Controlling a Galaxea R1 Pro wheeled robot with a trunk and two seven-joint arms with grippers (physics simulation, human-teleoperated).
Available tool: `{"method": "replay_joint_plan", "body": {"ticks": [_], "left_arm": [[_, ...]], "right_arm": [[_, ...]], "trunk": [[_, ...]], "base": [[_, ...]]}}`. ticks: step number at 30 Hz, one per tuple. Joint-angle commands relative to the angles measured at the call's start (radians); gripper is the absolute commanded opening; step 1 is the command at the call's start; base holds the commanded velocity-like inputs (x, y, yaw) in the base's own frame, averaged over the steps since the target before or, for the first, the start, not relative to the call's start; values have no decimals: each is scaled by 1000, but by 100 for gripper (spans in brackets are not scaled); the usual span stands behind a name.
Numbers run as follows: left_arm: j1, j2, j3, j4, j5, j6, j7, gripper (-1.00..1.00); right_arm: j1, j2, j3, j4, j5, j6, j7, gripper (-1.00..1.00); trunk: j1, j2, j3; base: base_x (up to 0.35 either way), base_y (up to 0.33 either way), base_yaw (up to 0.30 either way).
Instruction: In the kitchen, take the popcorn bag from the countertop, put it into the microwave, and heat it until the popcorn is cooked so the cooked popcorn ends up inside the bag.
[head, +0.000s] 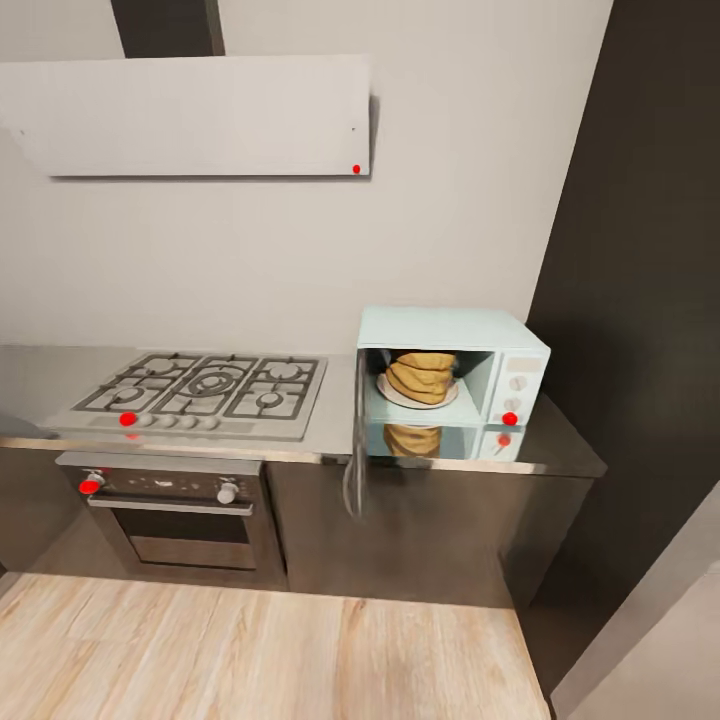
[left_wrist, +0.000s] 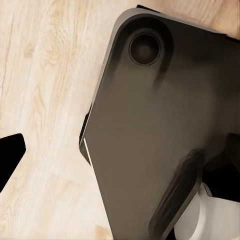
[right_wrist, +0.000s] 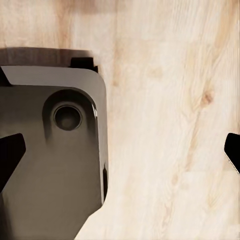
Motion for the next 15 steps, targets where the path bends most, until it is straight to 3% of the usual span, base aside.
{"method": "replay_joint_plan", "body": {"ticks": [1, 5, 13, 15], "left_arm": [[0, 0, 1, -2, 3, -2, 3, 100], [0, 0, 3, -2, 5, -2, 3, 100], [0, 1, -1, -22, 2, -3, 1, 100], [0, 3, -4, -69, 1, 3, -2, 100]], "right_arm": [[-1, 0, -9, 2, 11, 0, -3, 100], [-1, 0, -9, 2, 11, 0, -3, 100], [-1, 0, -8, 1, 11, 12, -5, 100], [-1, 0, -8, 1, 11, 13, -5, 100]], "trunk": [[0, -1, -1], [0, -1, -1], [0, -1, -1], [0, -1, -1]], "base": [[0, -282, 0], [0, -186, 0], [0, -17, 0], [0, 0, 0]]}}
